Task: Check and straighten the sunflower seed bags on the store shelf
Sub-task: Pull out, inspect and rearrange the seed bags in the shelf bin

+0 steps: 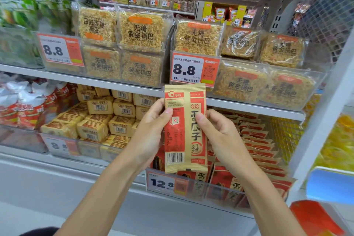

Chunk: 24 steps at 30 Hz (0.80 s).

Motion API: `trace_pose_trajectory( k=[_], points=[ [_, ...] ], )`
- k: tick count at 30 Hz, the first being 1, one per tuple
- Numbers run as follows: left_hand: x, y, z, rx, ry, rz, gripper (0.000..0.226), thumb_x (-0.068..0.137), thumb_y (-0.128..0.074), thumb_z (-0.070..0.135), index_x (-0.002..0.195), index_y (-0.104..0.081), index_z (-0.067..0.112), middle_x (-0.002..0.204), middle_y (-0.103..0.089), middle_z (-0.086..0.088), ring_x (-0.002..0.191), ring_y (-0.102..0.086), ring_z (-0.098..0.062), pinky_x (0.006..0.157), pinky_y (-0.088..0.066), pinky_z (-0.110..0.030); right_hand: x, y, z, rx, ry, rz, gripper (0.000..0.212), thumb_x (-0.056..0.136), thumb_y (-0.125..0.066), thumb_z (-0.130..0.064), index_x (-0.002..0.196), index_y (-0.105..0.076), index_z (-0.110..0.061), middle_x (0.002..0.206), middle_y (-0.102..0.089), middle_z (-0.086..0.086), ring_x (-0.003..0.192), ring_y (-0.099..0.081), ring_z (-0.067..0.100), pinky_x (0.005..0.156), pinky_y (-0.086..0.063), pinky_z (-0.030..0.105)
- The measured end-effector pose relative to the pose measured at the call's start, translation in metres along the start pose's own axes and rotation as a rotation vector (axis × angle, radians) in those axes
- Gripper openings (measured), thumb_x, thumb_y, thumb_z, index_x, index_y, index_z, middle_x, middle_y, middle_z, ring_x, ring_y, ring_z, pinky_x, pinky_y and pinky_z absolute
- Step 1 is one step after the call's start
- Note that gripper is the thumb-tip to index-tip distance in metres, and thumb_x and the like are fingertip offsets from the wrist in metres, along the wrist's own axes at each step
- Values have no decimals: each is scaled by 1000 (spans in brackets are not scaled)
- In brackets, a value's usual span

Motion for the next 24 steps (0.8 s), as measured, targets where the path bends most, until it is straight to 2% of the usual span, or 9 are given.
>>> trace_pose_trajectory(
  k=[6,9,11,14,16,18,20,22,24],
  points=[
    [-1,5,3,6,4,-42,33,94,-49,27,123,-59,16,117,-71,-10,99,-68,-20,86,-56,-39,-1,0,1,72,-24,6,21,97,-53,-28,93,-67,-12,83,-76,-2,73,-72,9,60,-52,19],
    [0,6,11,106,-55,-13,29,97,-50,23,124,-62,19,106,-76,-1,89,-73,-13,67,-57,-24,2,5,-1,-216,58,148,14,95,-60,-33,103,-70,-30,87,-75,-11,76,-70,4,67,-55,25],
    [-2,1,16,231,-124,-18,29,99,-50,23,125,-61,24,105,-76,5,91,-73,-12,69,-57,-21,3,5,-3,-343,96,216,29,94,-61,-33,122,-60,-41,93,-71,-18,80,-67,-1,72,-55,23],
    [-6,-10,19,358,-196,-41,32,100,-42,33,122,-64,28,102,-74,15,99,-69,-1,82,-52,-16,4,-7,-10,-257,130,142,27,94,-45,-53,114,-62,-47,92,-71,-23,87,-67,-3,79,-53,24],
    [-8,-14,20,442,-213,-58,34,101,-38,35,123,-64,29,107,-72,20,106,-65,2,84,-51,-15,2,-17,-13,-159,120,32,45,91,-33,-60,106,-68,-37,94,-73,-14,91,-68,2,83,-50,24],
    [-7,-8,20,429,-169,-72,30,101,-45,24,121,-67,24,113,-73,12,107,-66,-5,76,-56,-21,2,-22,-12,-92,91,-67,41,94,-35,-54,108,-67,-32,101,-74,-5,94,-70,8,84,-54,27],
    [-4,7,26,336,-126,-21,28,97,-54,10,121,-67,17,114,-73,5,98,-69,-5,68,-56,-18,2,-22,-9,-8,45,-100,26,101,-42,-37,108,-64,-25,100,-74,0,91,-71,10,80,-56,27],
    [0,27,35,351,-145,71,35,95,-60,12,128,-61,23,120,-69,6,91,-68,0,65,-54,-15,5,-20,-8,25,57,-64,16,102,-46,-24,107,-62,-24,95,-75,-4,86,-71,8,74,-55,22],
    [2,37,34,474,-108,53,39,95,-59,21,133,-55,31,120,-66,10,92,-67,3,65,-51,-12,6,-19,-10,42,112,-8,16,100,-50,-19,109,-61,-27,95,-74,-11,87,-71,6,72,-54,18]
  ],
)
Point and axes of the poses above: each hand's wrist, its own x-axis towards the middle knuckle, its own y-axis out of the back of the hand, z = x × y, the point moved 7 cm from there along x, towards the middle knuckle
